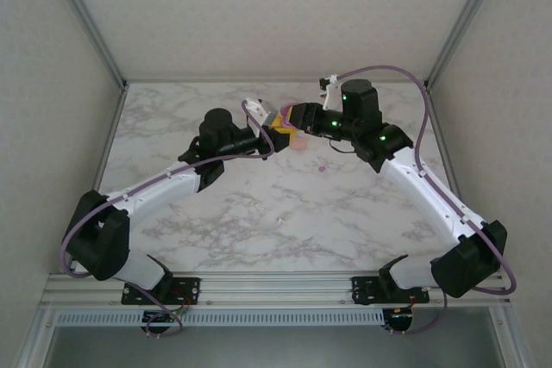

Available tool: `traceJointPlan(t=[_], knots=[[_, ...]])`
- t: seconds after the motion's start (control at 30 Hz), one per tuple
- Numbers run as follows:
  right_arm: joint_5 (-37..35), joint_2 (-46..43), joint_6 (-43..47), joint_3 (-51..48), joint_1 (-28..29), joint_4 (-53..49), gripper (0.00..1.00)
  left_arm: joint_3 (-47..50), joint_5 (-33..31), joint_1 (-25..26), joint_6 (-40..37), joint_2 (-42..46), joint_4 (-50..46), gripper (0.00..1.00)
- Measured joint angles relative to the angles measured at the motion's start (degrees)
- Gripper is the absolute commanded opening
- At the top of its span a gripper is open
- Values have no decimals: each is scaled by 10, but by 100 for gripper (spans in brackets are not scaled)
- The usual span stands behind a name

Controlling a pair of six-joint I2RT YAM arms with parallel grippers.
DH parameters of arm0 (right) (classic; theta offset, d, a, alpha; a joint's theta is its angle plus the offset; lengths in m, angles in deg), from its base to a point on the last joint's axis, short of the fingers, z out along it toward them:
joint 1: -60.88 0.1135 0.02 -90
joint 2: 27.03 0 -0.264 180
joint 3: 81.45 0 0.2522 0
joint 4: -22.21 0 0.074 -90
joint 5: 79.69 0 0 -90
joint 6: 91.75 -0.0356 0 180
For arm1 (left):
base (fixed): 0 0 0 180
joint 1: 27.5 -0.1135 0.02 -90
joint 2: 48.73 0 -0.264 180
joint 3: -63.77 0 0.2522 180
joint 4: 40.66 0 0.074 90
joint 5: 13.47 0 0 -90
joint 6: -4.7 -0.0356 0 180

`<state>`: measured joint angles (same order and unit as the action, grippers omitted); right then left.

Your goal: Insert wireless bluetooth earbuds into charging case

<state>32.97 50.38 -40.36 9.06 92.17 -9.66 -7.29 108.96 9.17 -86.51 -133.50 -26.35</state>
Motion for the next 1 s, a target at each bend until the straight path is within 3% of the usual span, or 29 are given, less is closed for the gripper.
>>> traceJointPlan(t=[0.37,1.0], knots=[[-5,17,5,47,0,-78,26,-1,-1,0,-3,0,-2,23],[16,49,-2,80,0,-103,26,-8,-2,0,-35,0,-30,23]])
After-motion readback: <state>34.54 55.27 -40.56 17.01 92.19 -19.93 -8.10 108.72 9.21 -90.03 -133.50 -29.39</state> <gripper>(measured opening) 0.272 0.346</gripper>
